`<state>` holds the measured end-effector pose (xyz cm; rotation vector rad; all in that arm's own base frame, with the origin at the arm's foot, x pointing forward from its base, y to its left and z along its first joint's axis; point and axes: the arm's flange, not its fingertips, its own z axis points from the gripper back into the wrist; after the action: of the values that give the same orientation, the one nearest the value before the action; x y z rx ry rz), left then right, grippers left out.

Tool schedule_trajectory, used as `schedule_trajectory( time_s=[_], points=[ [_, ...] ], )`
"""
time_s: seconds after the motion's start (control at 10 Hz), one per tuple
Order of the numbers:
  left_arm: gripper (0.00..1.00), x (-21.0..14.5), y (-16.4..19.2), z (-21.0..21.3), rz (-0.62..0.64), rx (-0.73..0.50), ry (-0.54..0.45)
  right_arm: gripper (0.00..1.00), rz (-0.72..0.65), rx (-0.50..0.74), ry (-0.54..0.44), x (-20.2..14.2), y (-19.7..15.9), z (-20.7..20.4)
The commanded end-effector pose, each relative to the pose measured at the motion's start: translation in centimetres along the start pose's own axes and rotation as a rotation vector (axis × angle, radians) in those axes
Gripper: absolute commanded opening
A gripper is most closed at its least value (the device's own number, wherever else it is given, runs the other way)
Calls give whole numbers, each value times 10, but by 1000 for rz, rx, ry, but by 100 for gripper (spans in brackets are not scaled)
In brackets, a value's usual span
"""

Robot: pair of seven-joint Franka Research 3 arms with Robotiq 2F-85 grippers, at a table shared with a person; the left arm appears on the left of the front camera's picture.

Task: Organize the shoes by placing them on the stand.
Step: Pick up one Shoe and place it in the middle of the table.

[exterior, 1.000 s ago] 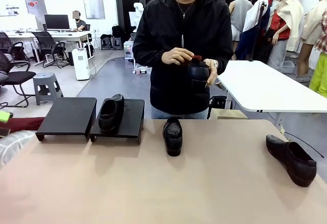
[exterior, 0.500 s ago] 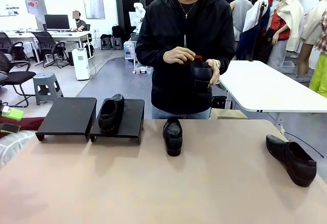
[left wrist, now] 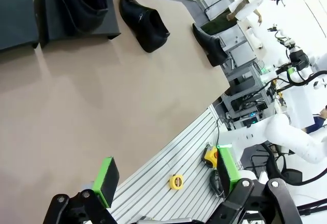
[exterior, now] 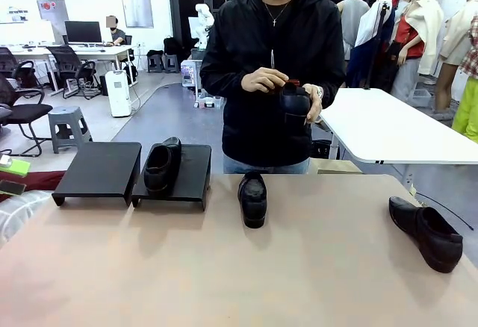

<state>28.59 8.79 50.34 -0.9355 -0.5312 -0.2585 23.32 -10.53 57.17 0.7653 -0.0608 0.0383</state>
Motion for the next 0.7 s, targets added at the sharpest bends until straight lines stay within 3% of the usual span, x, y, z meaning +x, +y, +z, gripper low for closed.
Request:
schedule_trajectory(
  time_s=[0.0,0.1,0.2,0.3,0.5,0.6],
  points=[
    [100,2,2,-1,-24,-21,-12,100,25,24,-6,0,0,1],
    [100,2,2,-1,-24,-21,-12,100,0,0,0,0,0,0],
    [100,2,2,-1,-24,-21,-12,100,-46,-157,84,30,3,-28],
    [100,2,2,-1,-24,-21,-12,100,-115,-334,101,66,-12,-52],
    [100,2,2,-1,-24,-21,-12,100,-161,-524,35,115,-42,-73],
    [100,2,2,-1,-24,-21,-12,100,-124,-522,48,129,-47,-81]
  ],
)
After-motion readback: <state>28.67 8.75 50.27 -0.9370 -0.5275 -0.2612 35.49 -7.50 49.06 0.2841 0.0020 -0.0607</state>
